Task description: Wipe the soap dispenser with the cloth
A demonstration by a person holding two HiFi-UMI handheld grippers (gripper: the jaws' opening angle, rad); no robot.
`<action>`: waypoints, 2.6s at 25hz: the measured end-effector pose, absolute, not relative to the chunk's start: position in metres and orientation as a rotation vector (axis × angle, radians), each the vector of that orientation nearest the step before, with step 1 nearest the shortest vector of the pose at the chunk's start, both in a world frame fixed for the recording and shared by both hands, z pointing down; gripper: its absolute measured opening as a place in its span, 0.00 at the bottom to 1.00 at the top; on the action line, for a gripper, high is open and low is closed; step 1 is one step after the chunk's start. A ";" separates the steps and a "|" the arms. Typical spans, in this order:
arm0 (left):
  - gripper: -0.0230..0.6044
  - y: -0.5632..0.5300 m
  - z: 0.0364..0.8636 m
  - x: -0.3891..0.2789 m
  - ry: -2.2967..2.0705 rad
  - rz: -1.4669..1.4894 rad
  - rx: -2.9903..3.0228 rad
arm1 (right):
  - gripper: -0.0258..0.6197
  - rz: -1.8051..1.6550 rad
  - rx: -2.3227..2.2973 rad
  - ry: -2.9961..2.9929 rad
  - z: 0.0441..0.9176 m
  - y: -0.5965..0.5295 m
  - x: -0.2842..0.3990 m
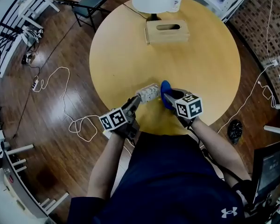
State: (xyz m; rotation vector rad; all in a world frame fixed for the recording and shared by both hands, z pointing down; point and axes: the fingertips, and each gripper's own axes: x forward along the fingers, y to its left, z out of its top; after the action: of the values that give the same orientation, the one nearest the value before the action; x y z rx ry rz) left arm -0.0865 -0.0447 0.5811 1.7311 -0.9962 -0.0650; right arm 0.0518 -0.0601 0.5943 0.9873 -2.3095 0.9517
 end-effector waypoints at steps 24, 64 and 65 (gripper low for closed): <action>0.25 0.022 0.578 -0.056 -0.821 0.259 1.894 | 0.19 1.080 1.036 -2.177 0.607 -0.028 0.061; 0.25 0.007 0.543 -0.001 -0.636 1.005 2.509 | 0.19 1.478 0.841 -2.289 0.605 -0.017 0.069; 0.25 0.010 0.545 -0.005 -0.637 1.015 2.501 | 0.19 1.491 0.847 -2.260 0.615 -0.014 0.073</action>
State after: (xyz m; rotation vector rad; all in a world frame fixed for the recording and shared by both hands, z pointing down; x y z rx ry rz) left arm -0.0054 0.0102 0.5454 2.5009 -0.6373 1.0152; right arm 0.0732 -0.0140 0.6149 0.8467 -2.2598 1.4912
